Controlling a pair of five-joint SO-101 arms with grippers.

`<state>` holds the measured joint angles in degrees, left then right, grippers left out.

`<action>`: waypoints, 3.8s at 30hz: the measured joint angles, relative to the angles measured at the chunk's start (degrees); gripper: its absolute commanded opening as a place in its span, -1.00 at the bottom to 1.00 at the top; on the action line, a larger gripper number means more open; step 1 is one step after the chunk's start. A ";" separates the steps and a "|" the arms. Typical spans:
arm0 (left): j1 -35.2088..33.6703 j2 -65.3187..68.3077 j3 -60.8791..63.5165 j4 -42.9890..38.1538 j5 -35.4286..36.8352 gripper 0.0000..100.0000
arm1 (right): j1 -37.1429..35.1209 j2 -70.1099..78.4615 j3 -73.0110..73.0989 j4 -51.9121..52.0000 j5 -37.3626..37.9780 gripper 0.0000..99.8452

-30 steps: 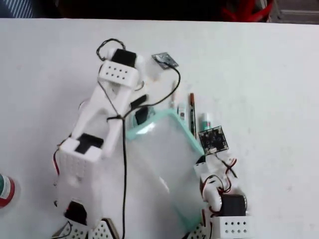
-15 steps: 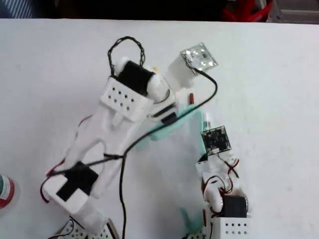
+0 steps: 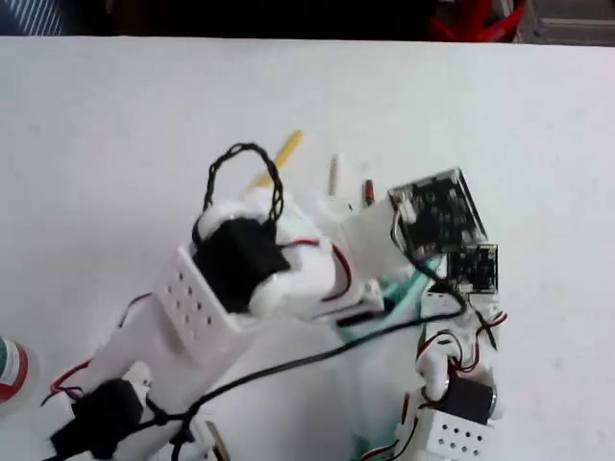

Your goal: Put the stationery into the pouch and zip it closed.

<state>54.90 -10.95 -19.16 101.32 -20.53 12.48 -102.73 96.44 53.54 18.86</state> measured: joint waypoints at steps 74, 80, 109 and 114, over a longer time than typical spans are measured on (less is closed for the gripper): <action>-29.19 -6.95 -5.98 -0.97 -1.14 -0.96 | 0.44 0.09 0.00 -1.23 -0.09 -0.96; -31.47 -7.47 -4.75 0.79 -3.52 -0.96 | 0.44 0.09 0.00 -1.23 -0.09 -0.96; -39.82 -9.93 5.63 0.09 -5.63 -0.52 | 0.44 0.09 0.00 -1.23 -0.09 -0.96; -42.90 -13.10 11.25 0.00 -11.43 -0.52 | 0.44 0.09 0.00 -1.23 -0.09 -0.96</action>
<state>12.00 -24.04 -7.91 101.32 -31.96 12.92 -102.64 96.44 52.31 18.77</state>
